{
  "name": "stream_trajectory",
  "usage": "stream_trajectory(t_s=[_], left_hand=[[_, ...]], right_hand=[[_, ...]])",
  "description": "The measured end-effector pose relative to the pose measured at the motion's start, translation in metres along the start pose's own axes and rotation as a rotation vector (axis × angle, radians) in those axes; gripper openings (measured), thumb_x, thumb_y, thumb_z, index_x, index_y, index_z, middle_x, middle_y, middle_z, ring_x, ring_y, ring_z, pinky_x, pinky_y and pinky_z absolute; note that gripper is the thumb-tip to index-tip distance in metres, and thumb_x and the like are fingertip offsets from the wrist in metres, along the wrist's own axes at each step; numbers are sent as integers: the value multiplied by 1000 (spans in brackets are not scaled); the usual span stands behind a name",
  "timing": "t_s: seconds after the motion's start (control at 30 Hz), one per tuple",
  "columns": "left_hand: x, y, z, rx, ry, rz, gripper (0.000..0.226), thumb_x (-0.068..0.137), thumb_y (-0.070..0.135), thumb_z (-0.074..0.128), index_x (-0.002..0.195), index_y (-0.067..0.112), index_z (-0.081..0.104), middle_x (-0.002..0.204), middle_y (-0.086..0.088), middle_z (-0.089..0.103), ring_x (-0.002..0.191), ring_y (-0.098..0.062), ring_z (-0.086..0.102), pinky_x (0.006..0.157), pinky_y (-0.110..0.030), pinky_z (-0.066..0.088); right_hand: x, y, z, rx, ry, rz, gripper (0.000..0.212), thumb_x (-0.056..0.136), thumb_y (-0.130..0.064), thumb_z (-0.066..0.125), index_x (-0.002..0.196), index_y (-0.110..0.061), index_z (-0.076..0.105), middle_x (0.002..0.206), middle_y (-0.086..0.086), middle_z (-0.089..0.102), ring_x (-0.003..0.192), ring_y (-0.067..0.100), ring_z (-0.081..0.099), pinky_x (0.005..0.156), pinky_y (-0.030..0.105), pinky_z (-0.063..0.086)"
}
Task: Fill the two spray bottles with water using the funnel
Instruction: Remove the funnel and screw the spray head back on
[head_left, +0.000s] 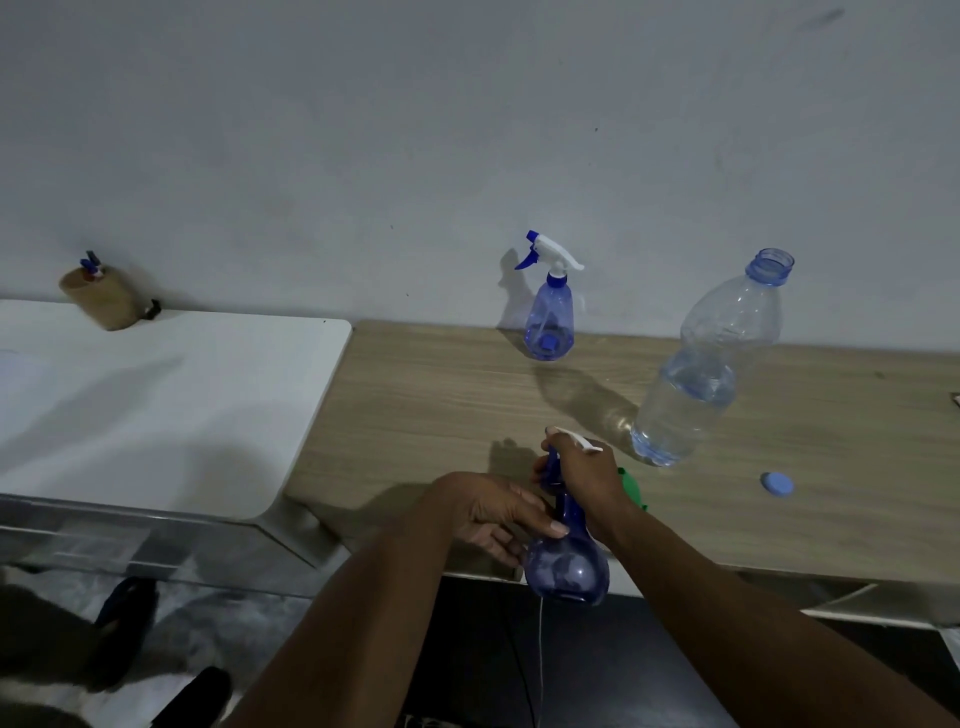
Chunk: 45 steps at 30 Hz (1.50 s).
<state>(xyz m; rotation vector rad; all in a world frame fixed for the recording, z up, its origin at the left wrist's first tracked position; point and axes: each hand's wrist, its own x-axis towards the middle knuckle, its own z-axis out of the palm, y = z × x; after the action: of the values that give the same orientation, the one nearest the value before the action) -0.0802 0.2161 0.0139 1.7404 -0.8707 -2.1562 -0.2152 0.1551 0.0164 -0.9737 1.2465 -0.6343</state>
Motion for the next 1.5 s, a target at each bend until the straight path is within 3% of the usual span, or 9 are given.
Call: stream_trajectory(t_s=[0.27, 0.6, 0.8, 0.87, 1.03, 1.17, 1.27, 1.4, 1.5], left_hand=[[-5, 4, -2, 48, 25, 26, 37, 88, 26, 80, 121, 15, 71, 116, -6, 70, 100, -20, 67, 85, -31, 58], [-9, 5, -11, 46, 27, 20, 36, 87, 28, 81, 121, 18, 72, 120, -5, 70, 105, -21, 65, 95, -36, 53], [-10, 3, -24, 76, 84, 28, 27, 84, 31, 83, 108, 22, 74, 125, -7, 69, 109, -23, 64, 96, -38, 53], [-13, 8, -32, 95, 140, 72, 23, 82, 33, 84, 101, 26, 75, 113, -2, 73, 105, -21, 66, 88, -34, 55], [-21, 27, -55, 117, 359, 291, 28, 84, 22, 84, 110, 17, 72, 94, 7, 73, 87, -7, 67, 61, -13, 51], [-12, 42, -80, 87, 618, 446, 39, 79, 11, 86, 115, 7, 73, 111, -7, 75, 104, -21, 69, 85, -23, 55], [-9, 53, -96, 109, 843, 542, 32, 82, 14, 83, 112, 9, 73, 109, -6, 73, 98, -17, 66, 77, -18, 48], [-14, 70, -112, 86, 912, 639, 32, 82, 10, 82, 110, 16, 67, 107, -2, 72, 95, -17, 68, 92, -30, 56], [-13, 79, -121, 169, 956, 673, 39, 85, 13, 78, 122, 12, 67, 113, -5, 73, 98, -20, 68, 81, -14, 51]], right_hand=[[3, 1, 7, -82, 30, -74, 19, 92, -24, 59, 89, -8, 70, 68, 16, 68, 62, 27, 64, 60, 34, 52], [11, 1, 16, -104, 40, -82, 24, 91, -28, 59, 89, -6, 69, 64, 14, 67, 59, 27, 65, 62, 37, 55], [17, -9, 19, -152, -97, -118, 25, 91, -38, 59, 95, -15, 69, 84, 16, 74, 86, 33, 72, 80, 41, 57], [20, -20, 21, -175, -103, -161, 30, 88, -41, 60, 100, -14, 66, 90, 13, 74, 94, 31, 71, 88, 45, 57], [28, -66, 25, -379, -117, -468, 20, 90, -35, 70, 88, -15, 67, 81, 4, 69, 68, 8, 62, 66, 29, 51], [46, -105, 37, -637, -143, -699, 12, 88, -27, 74, 91, -16, 70, 75, -5, 66, 61, -1, 56, 57, 10, 41], [58, -134, 51, -755, -141, -794, 16, 87, -28, 74, 96, -16, 70, 78, -6, 66, 68, 4, 58, 60, 13, 40], [81, -164, 71, -766, -137, -846, 17, 86, -25, 74, 96, -12, 71, 87, 1, 68, 76, 14, 61, 69, 25, 47], [97, -179, 86, -780, -131, -869, 15, 85, -23, 74, 96, -13, 71, 92, 5, 68, 83, 22, 63, 76, 36, 51]])
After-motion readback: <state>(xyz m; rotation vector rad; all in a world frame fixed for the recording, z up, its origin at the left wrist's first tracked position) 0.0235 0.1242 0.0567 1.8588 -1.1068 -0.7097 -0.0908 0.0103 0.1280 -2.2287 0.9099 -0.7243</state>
